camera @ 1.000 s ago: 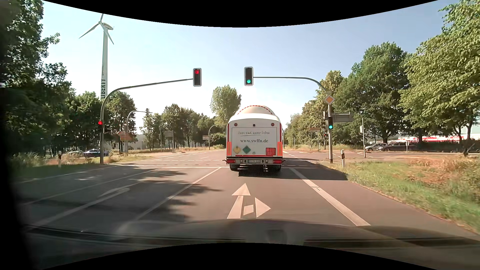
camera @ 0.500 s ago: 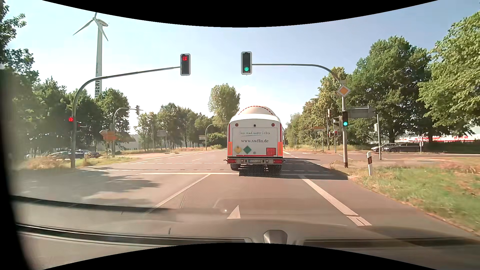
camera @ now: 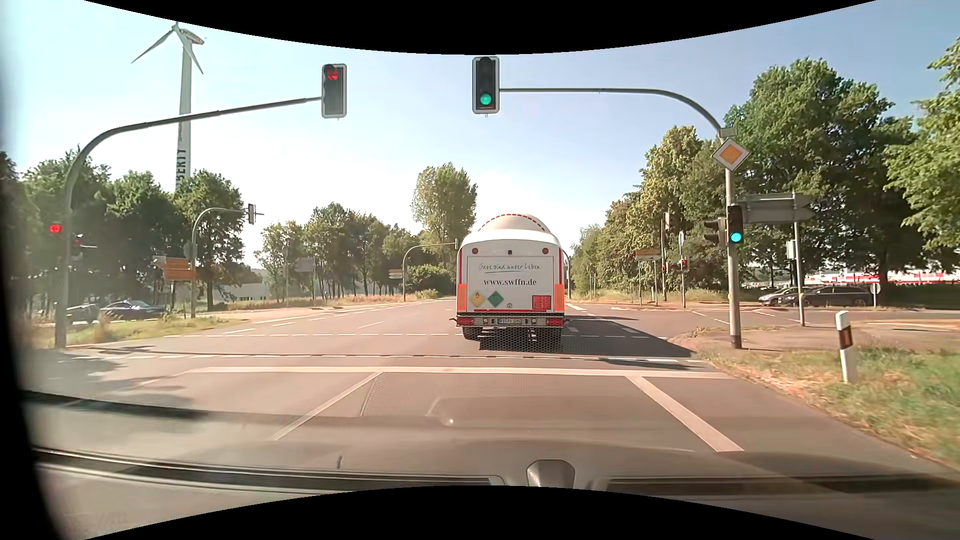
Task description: Follow the waypoints while adhering to traffic rules and regulations
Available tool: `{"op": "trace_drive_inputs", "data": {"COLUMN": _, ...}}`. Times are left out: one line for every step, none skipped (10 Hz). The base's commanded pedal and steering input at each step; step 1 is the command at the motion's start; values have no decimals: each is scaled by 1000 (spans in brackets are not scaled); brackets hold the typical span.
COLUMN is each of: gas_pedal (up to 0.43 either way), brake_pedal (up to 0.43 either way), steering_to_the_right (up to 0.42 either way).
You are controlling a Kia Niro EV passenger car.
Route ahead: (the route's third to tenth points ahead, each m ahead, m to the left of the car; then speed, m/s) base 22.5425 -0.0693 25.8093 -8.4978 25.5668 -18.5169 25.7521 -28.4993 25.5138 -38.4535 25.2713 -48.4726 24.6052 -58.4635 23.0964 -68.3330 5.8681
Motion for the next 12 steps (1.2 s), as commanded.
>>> {"op": "trace_drive_inputs", "data": {"gas_pedal": 67, "brake_pedal": 6, "steering_to_the_right": 12}}
{"op": "trace_drive_inputs", "data": {"gas_pedal": 67, "brake_pedal": 6, "steering_to_the_right": 11}}
{"op": "trace_drive_inputs", "data": {"gas_pedal": 67, "brake_pedal": 6, "steering_to_the_right": 12}}
{"op": "trace_drive_inputs", "data": {"gas_pedal": 67, "brake_pedal": 6, "steering_to_the_right": 12}}
{"op": "trace_drive_inputs", "data": {"gas_pedal": 67, "brake_pedal": 6, "steering_to_the_right": 14}}
{"op": "trace_drive_inputs", "data": {"gas_pedal": 67, "brake_pedal": 6, "steering_to_the_right": 22}}
{"op": "trace_drive_inputs", "data": {"gas_pedal": 67, "brake_pedal": 6, "steering_to_the_right": 34}}
{"op": "trace_drive_inputs", "data": {"gas_pedal": 59, "brake_pedal": 6, "steering_to_the_right": 44}}
{"op": "trace_drive_inputs", "data": {"gas_pedal": 59, "brake_pedal": 6, "steering_to_the_right": 57}}
{"op": "trace_drive_inputs", "data": {"gas_pedal": 47, "brake_pedal": 6, "steering_to_the_right": 67}}
{"op": "trace_drive_inputs", "data": {"gas_pedal": 47, "brake_pedal": 6, "steering_to_the_right": 78}}
{"op": "trace_drive_inputs", "data": {"gas_pedal": 39, "brake_pedal": 6, "steering_to_the_right": 90}}
